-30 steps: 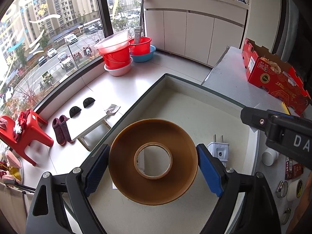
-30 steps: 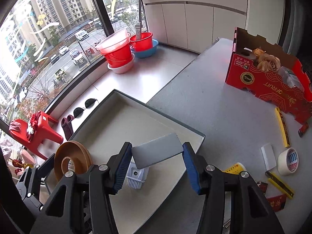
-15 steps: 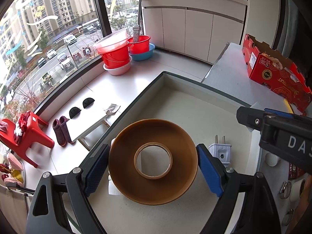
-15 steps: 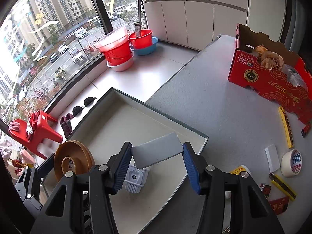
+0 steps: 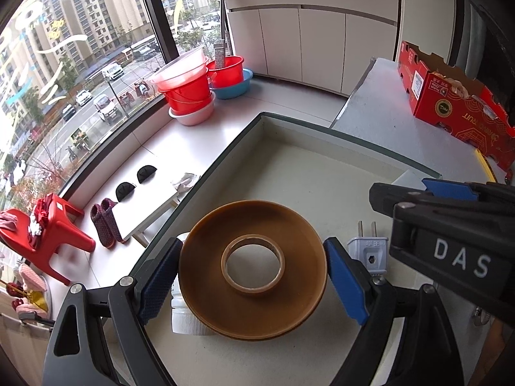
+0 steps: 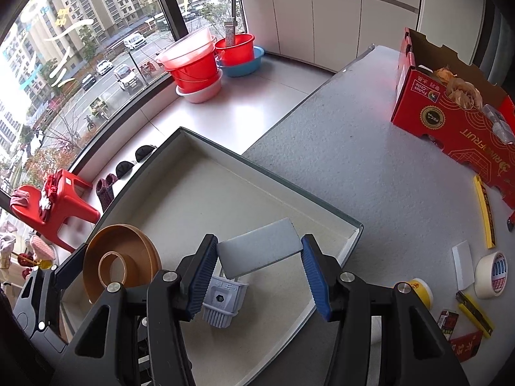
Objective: Organize rigid objects
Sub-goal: 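Open the left gripper to drop the dish while the right gripper releases the block, then withdraw both grippers from the tray back over the table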
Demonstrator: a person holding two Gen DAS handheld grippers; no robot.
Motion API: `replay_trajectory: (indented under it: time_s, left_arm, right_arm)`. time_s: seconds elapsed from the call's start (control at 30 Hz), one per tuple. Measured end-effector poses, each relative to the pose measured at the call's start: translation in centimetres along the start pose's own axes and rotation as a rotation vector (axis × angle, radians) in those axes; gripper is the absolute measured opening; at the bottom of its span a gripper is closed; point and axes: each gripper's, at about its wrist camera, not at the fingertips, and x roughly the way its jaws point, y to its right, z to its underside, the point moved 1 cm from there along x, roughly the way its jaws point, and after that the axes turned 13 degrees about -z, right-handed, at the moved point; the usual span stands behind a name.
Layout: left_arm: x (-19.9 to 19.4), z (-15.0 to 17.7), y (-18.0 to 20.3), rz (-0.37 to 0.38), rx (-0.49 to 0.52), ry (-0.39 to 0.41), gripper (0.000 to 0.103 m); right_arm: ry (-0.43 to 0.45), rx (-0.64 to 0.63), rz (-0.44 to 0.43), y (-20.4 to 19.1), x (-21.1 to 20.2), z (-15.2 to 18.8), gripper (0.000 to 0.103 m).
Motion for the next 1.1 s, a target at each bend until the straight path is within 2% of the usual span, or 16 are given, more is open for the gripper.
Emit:
replay_trajectory:
  time_s: [0.1, 0.17, 0.2, 0.23, 0.3, 0.5, 0.77, 0.97, 1.1]
  left_arm:
    - [0.0, 0.1, 0.2, -0.009, 0.01, 0.001, 0.091]
    - [0.1, 0.1, 0.2, -0.02, 0.006, -0.006, 0.094]
    - [0.1, 0.2, 0.1, -0.022, 0.005, -0.009, 0.098]
    - [0.1, 0.2, 0.1, -0.023, 0.002, -0.008, 0.101]
    - [-0.2, 0.2, -0.2, -0.017, -0.006, 0.004, 0.103]
    - [-1.3, 0.0, -0.4, 0.033, -0.007, 0.018, 0.103]
    - [-3.3, 0.3, -1.0, 0.039, -0.012, 0.041, 0.103]
    - [-5.0, 1.3, -1.3, 0.061, -0.012, 0.055, 0.103]
    - [-6.4, 2.2, -1.0, 0.096, -0.001, 0.063, 0.103]
  right_arm:
    - [-0.009, -0.005, -0.003, 0.1, 0.1, -0.1, 0.054]
    - [-0.015, -0.012, -0.007, 0.0, 0.0, 0.0, 0.062]
    - [-0.014, -0.013, -0.006, -0.1, -0.1, 0.1, 0.084]
    - [-0.003, -0.016, -0.001, -0.1, -0.3, 0.1, 0.099]
    - [0.021, -0.028, 0.014, -0.3, -0.9, 0.1, 0.1]
    - [0.008, -0.008, -0.009, -0.2, -1.8, 0.3, 0.1]
    - [0.032, 0.047, -0.092, -0.2, -4.1, 1.5, 0.102]
    - [0.061, 0.077, -0.075, 0.0, -6.1, 2.8, 0.102]
    - [0.045, 0.107, -0.089, 0.3, -7.6, 4.6, 0.102]
